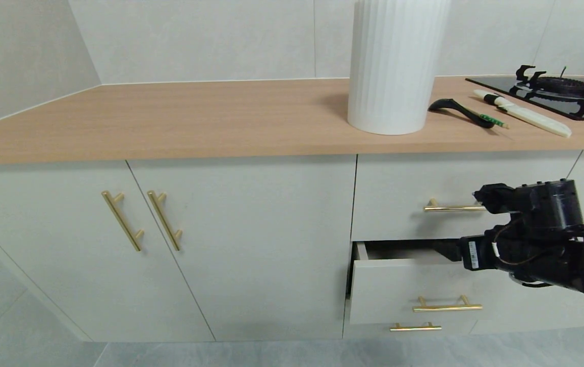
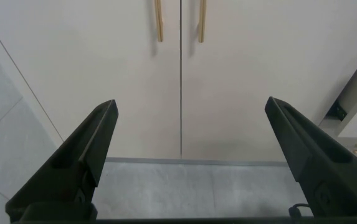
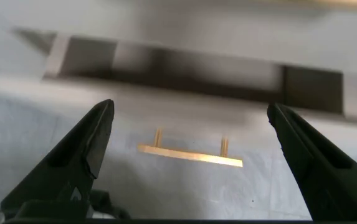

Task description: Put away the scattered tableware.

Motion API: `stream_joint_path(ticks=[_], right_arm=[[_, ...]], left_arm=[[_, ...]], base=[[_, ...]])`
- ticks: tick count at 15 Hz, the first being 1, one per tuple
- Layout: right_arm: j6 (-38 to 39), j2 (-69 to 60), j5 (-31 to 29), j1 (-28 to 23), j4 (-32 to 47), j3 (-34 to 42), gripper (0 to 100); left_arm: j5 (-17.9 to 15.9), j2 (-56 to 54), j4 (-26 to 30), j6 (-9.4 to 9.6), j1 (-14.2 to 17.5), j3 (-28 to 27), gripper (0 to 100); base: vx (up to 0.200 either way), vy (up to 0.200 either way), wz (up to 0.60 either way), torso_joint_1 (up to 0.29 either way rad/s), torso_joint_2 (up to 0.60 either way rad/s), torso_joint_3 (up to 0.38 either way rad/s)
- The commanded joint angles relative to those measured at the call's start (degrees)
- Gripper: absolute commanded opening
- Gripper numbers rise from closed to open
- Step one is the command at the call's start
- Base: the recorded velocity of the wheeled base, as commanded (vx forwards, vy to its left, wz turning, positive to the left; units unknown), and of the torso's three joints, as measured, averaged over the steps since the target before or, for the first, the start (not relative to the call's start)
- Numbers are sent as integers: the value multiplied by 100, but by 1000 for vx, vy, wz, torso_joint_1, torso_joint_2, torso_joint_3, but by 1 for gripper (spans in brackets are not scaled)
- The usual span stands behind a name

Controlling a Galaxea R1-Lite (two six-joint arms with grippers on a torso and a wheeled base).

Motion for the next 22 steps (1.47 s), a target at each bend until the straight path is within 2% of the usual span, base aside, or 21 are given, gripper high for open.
stream_joint_path(ticks=[1, 4, 7, 13, 21, 22], right_arm=[[100, 793, -115, -34, -495, -146, 100], [276, 1258, -405, -34, -961, -181, 100], [276, 1548, -432, -7, -1251, -146, 100], [232, 1478, -440, 1, -1199, -40, 100], [179, 256, -168, 98, 1139, -277, 100], [91, 98, -168, 160, 1614, -356, 100]], left_arm=[[1, 7, -2, -2, 2, 0, 100], [1, 7, -2, -2, 2, 0, 100], [1, 7, -2, -2, 2, 0, 100], [1, 7, -2, -2, 2, 0, 100], [1, 7, -2, -2, 2, 0, 100], [1, 7, -2, -2, 2, 0, 100]], base=[[0, 0, 0, 0, 0, 0], [0, 0, 0, 0, 0, 0], [0, 0, 0, 0, 0, 0], [0, 0, 0, 0, 0, 0], [0, 0, 0, 0, 0, 0], [0, 0, 0, 0, 0, 0]])
